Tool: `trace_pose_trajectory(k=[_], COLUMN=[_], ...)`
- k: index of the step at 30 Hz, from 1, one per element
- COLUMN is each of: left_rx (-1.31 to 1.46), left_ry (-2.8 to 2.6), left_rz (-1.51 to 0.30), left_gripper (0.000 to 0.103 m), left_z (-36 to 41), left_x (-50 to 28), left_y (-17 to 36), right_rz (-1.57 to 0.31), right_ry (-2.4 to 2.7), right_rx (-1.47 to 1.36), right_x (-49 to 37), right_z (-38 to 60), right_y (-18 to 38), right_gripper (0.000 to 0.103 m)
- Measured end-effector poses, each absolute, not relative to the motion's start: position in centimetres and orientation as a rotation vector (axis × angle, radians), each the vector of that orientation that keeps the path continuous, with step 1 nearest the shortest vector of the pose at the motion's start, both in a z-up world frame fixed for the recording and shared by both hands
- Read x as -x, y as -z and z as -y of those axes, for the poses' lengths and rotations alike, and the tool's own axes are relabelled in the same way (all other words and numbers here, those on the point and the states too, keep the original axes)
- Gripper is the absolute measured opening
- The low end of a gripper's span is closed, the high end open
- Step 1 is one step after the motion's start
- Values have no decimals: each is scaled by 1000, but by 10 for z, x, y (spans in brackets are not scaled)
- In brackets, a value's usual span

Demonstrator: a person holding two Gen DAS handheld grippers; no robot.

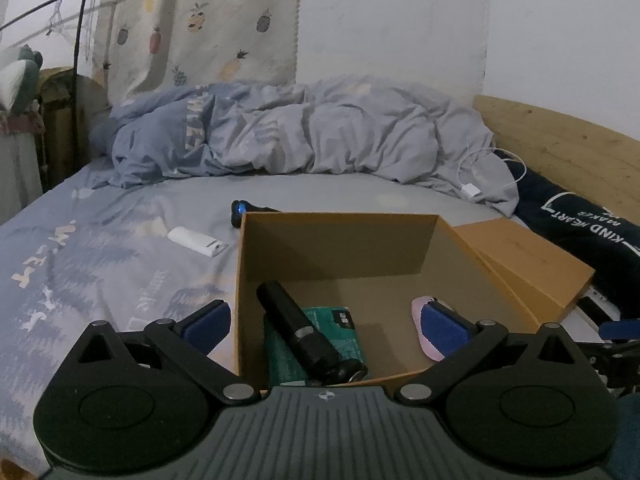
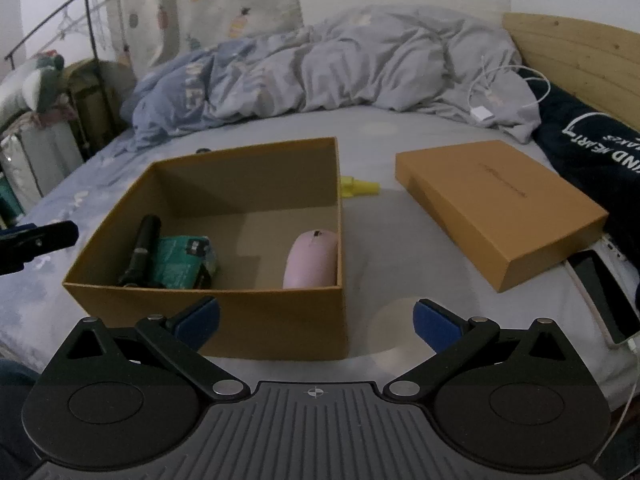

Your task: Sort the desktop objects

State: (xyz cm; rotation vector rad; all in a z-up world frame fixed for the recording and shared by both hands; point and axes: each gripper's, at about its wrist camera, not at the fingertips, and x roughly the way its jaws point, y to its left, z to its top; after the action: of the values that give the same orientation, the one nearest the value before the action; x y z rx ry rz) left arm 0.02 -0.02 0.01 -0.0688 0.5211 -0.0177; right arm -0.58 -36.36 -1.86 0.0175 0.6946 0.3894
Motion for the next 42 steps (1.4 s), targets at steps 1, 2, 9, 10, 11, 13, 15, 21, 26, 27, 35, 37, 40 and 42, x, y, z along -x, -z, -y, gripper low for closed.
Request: trace_pose_trajectory(k=[1, 2, 9, 10, 11, 13, 15, 21, 26, 27, 35, 37, 40, 42], left_rx=[70, 70, 75, 75, 76, 75, 75, 75, 76, 76, 74, 75, 80, 81], left_ry=[17, 17, 15, 14, 13, 13, 13, 14, 10, 9, 2, -1, -3, -6], left_rz=[-521, -522, -524, -524, -524, -523, -523, -522, -525, -526, -532, -537, -542, -545], left_gripper=[103, 103, 103, 103, 103, 103, 103, 103, 103, 103, 103, 103, 103, 103], left_z=[0, 1, 2, 2, 2, 1, 1, 1, 0, 0, 1, 0, -1, -2], left_x=[0, -1, -2, -2, -2, 0, 0, 1, 1, 0, -1, -3, -5, -6], left_y=[0, 0, -1, -1, -1, 1, 1, 3, 5, 6, 10, 11, 13, 14], right_rz=[-695, -696, -699, -700, -700, -701, -700, -704, -709, -710, -724, -728, -733, -735], right_ry=[-391, -391, -394, -394, -394, -395, -395, -398, -399, -400, -405, -408, -409, -409], right_rx=[-21, -20, -17, -17, -18, -18, -18, -16, -15, -15, -19, -20, -23, -26], right_x=[6, 6, 4, 6, 6, 6, 6, 6, 5, 4, 1, 0, -2, -3], right_z=[363, 363, 364, 364, 363, 362, 361, 362, 361, 361, 361, 360, 360, 360], right_y=[19, 19, 17, 19, 19, 19, 20, 20, 22, 23, 28, 29, 31, 32], right_gripper=[103, 103, 103, 103, 103, 103, 103, 103, 103, 103, 103, 103, 103, 103])
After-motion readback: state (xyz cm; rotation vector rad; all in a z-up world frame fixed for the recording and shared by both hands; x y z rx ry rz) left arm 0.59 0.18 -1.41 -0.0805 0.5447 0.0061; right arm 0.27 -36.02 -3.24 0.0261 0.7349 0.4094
